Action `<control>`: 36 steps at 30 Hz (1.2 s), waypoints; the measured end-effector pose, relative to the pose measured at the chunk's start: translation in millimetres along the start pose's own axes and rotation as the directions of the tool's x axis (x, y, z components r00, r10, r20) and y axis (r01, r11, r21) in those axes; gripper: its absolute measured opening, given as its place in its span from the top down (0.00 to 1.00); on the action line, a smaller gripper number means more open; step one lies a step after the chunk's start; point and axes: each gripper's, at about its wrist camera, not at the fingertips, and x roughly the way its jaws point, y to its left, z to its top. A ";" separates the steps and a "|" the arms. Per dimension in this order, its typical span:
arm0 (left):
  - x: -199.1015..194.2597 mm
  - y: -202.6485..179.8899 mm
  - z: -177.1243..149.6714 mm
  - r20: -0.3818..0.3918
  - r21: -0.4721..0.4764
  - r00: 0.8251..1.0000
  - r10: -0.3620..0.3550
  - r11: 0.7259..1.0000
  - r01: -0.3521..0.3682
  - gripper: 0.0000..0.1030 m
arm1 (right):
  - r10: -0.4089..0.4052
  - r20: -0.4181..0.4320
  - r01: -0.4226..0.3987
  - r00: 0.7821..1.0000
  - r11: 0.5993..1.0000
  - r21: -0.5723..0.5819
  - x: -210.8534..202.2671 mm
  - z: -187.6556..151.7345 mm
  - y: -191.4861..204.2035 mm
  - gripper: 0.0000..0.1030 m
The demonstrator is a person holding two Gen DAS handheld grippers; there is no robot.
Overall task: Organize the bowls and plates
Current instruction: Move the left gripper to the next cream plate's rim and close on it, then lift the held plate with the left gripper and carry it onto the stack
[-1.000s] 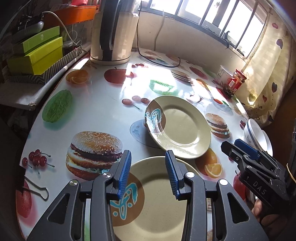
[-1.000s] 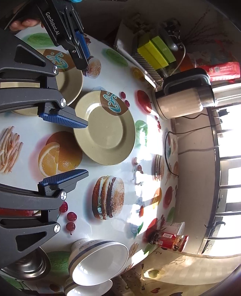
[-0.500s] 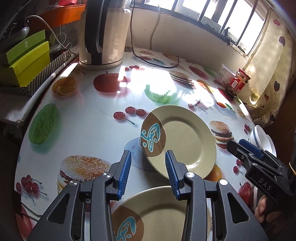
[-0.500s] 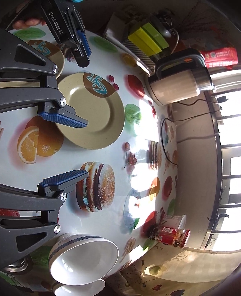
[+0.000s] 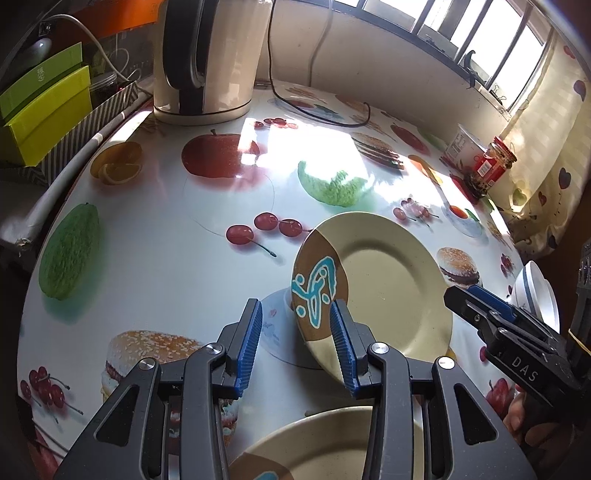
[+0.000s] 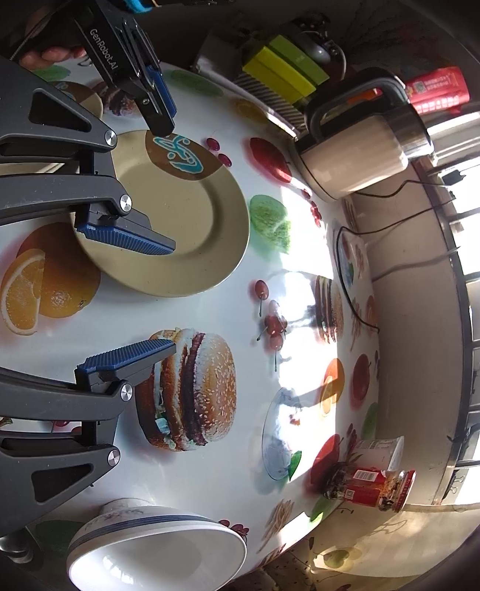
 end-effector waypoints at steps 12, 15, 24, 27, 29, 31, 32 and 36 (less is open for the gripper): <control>8.9 0.9 2.0 -0.011 0.011 1.000 0.005 1.000 -0.005 0.62 | 0.017 -0.018 -0.017 1.000 1.000 -0.004 13.4 1.7 1.4 0.54; 9.6 0.8 1.7 -0.011 0.009 1.000 0.002 1.000 -0.002 0.62 | 0.020 -0.018 -0.020 1.000 1.000 -0.005 14.3 1.4 2.4 0.55; 12.2 -0.4 1.0 -0.020 0.014 1.000 0.002 1.000 -0.001 0.67 | 0.029 -0.031 -0.029 0.999 1.000 -0.006 17.9 0.7 3.0 0.68; 11.9 -1.8 1.0 -0.018 0.020 1.000 0.002 1.000 -0.001 0.70 | 0.036 -0.035 -0.037 0.999 0.999 -0.006 18.6 0.4 2.9 0.74; 11.3 -2.6 0.8 -0.016 0.019 1.000 -0.001 1.000 0.001 0.72 | 0.041 -0.036 -0.041 0.999 0.999 -0.008 18.7 -0.1 2.9 0.76; 11.1 -3.4 0.7 -0.014 0.022 1.000 0.001 1.000 -0.001 0.73 | 0.043 -0.034 -0.044 0.998 0.999 -0.011 18.3 -0.3 3.5 0.78; 11.1 -3.4 0.6 -0.014 0.022 1.000 0.002 1.000 -0.002 0.73 | 0.042 -0.033 -0.043 0.999 0.999 -0.014 18.0 -0.5 4.0 0.78; 10.9 -3.7 0.5 -0.013 0.023 1.000 0.002 1.000 -0.001 0.75 | 0.046 -0.032 -0.046 0.998 0.999 -0.010 17.7 -0.4 3.5 0.79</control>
